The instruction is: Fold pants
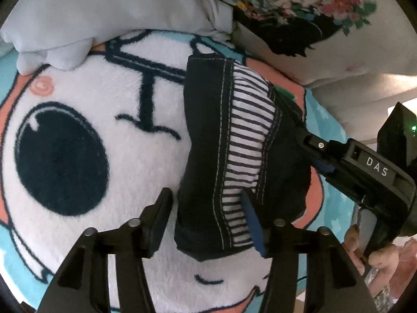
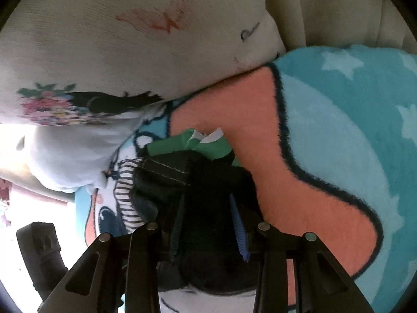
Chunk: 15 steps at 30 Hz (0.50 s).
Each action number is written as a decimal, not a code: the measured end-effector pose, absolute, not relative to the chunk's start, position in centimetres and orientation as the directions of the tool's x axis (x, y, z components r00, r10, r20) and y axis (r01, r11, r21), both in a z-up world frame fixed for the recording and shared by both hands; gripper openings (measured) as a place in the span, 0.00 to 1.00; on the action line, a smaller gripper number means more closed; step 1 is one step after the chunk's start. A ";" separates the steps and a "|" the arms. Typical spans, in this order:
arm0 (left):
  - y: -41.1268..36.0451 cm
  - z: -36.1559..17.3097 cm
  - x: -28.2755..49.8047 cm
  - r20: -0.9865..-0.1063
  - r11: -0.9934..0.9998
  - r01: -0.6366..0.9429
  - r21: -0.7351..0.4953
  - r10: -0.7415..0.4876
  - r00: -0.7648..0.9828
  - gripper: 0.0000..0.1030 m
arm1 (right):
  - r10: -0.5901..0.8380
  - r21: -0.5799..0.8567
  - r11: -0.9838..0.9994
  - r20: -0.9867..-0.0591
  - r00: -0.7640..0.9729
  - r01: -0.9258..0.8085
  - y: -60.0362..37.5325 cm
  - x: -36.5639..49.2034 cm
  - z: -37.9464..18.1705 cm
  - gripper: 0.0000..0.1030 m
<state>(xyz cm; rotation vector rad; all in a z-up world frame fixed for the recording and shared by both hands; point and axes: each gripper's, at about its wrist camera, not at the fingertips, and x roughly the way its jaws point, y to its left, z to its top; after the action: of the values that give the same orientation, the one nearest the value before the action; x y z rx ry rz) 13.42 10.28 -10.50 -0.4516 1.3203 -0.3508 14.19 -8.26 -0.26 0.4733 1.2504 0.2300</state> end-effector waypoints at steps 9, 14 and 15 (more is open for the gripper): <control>11.2 -7.9 11.3 -0.846 0.882 0.012 -0.470 -0.455 0.278 0.53 | 0.385 0.428 0.903 -0.847 0.365 0.041 -8.3 12.0 2.3 0.44; 12.0 -6.9 7.8 -0.868 0.912 -0.044 -0.409 -0.374 0.326 0.53 | 0.385 0.415 0.910 -0.846 0.369 0.003 -9.4 9.2 2.5 0.50; 12.0 -6.9 7.1 -0.872 0.915 -0.056 -0.401 -0.362 0.330 0.53 | 0.381 0.406 0.914 -0.848 0.368 -0.010 -9.6 8.2 2.4 0.50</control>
<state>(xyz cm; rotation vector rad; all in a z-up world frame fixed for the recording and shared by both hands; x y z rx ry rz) 7.10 12.00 -6.92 -0.3935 1.2269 -0.2064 8.21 -9.59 2.42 0.3607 1.1730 0.2583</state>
